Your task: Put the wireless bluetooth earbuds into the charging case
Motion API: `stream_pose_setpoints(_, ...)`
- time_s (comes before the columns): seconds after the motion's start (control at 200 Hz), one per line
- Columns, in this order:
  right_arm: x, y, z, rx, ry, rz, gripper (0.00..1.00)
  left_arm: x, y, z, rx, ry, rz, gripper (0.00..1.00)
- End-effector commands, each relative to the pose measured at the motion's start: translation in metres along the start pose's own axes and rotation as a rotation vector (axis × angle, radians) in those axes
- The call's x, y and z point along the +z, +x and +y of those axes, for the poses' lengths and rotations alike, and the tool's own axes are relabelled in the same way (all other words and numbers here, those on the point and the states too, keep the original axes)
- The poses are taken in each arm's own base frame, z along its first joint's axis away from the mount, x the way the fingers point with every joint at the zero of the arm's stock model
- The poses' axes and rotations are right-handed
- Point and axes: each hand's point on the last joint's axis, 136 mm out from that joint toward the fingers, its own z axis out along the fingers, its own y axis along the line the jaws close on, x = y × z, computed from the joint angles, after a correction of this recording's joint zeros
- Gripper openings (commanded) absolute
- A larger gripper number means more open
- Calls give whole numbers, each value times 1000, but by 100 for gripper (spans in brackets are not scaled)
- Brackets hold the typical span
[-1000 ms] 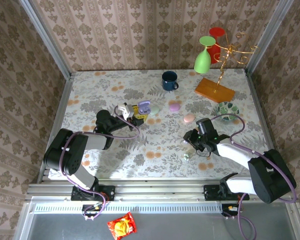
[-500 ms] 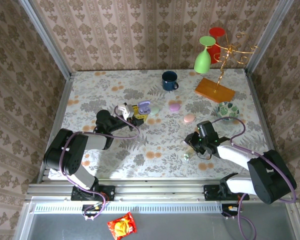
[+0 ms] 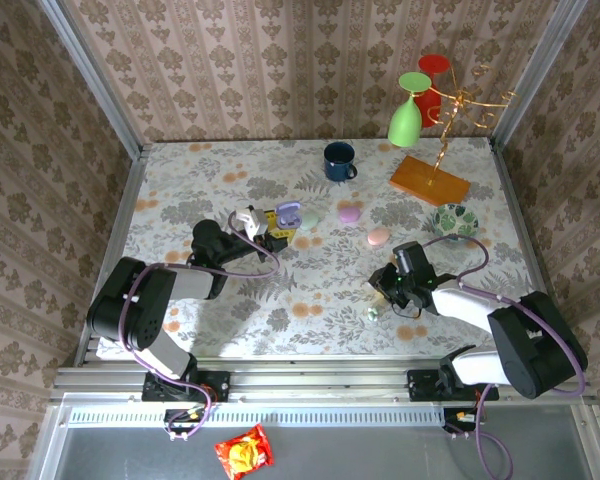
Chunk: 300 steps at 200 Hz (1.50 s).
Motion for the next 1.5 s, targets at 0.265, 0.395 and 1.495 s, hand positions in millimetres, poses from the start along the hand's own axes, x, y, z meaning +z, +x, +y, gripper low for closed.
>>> stream_pose_setpoints(0.265, 6, -3, -14, -89, 82, 21, 21, -5, -9, -5, 29, 16, -25, 34)
stream_pose_setpoints(0.395, -1, -2, -7, -212, 112, 49, 21, -5, -8, -6, 25, 22, -22, 34)
stream_pose_setpoints(1.495, -89, 39, 237, -1404, -258, -88, 23, -8, 7, -38, -26, 138, 8, 34)
